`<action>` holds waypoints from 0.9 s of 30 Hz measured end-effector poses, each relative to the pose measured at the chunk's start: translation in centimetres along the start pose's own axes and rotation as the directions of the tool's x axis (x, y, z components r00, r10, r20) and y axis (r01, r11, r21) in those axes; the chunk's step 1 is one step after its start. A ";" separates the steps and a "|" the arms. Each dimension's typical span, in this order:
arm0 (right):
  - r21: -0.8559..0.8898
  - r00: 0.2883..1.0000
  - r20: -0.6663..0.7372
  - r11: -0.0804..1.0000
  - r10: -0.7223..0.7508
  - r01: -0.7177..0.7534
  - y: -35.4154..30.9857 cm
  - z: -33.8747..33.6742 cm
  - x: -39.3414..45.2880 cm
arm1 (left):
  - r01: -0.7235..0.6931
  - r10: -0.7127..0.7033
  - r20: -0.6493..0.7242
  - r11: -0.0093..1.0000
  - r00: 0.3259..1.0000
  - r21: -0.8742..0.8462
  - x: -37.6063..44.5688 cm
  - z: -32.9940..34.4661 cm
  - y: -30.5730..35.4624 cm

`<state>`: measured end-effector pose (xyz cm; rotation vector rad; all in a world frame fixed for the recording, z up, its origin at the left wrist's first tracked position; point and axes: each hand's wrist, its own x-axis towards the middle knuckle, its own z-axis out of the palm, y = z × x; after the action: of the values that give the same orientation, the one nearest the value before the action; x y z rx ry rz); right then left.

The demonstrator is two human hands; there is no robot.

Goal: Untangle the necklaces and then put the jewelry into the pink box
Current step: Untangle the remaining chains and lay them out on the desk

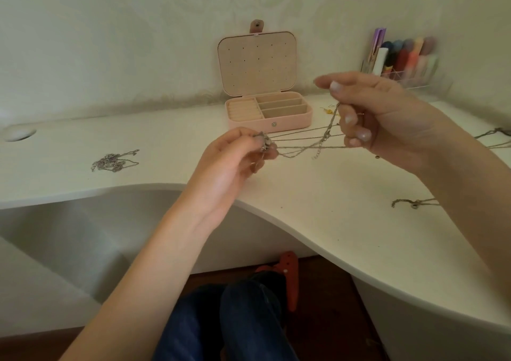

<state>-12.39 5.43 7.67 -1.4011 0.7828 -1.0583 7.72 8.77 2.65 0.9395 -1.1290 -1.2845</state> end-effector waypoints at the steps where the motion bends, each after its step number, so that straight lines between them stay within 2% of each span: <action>1: -0.034 1.000 -0.010 0.999 0.004 -0.004 0.1 -0.1 0.1 | 0.024 -0.023 0.007 0.994 1.000 -0.104 -0.1 0.0 0.2; 4: -0.212 0.998 -0.047 0.976 0.049 -0.058 0.7 -0.1 0.2 | 0.090 -0.084 0.035 0.938 0.996 -0.334 -0.3 0.3 0.7; 6: -0.341 0.992 -0.089 0.932 0.094 -0.119 1.3 0.2 0.3 | 0.102 -0.089 0.051 0.922 0.995 -0.374 -0.6 0.5 0.8; 8: -0.490 0.986 -0.152 0.862 0.064 -0.131 2.0 0.4 0.5 | 0.066 -0.063 0.017 0.963 0.998 -0.263 -0.7 0.8 0.6; 11: -0.662 0.978 -0.182 0.748 -0.102 -0.046 2.4 0.9 0.5 | -0.019 0.015 -0.054 0.997 0.998 -0.074 -1.1 1.3 0.2; 14: -0.552 0.992 -0.069 0.832 -0.103 0.048 1.8 2.0 0.1 | -0.087 0.088 -0.084 0.996 0.993 0.018 -1.4 1.9 -0.2; 17: -0.521 0.991 0.012 0.845 -0.137 0.123 2.0 2.7 -0.1 | -0.120 0.125 -0.082 0.991 0.989 0.057 -1.5 2.4 -0.5; 21: -0.523 0.989 0.003 0.842 -0.148 0.128 2.4 2.4 0.1 | -0.150 0.156 -0.088 0.986 0.984 0.075 -1.6 2.8 -0.9; 27: -0.496 0.991 0.019 0.859 -0.132 0.124 2.6 2.4 0.1 | -0.107 0.114 -0.102 0.991 0.988 0.079 -1.7 3.0 -1.1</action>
<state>-9.86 5.88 5.28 -1.9071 1.0346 -1.0079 4.62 10.62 2.10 0.9743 -1.1353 -1.0973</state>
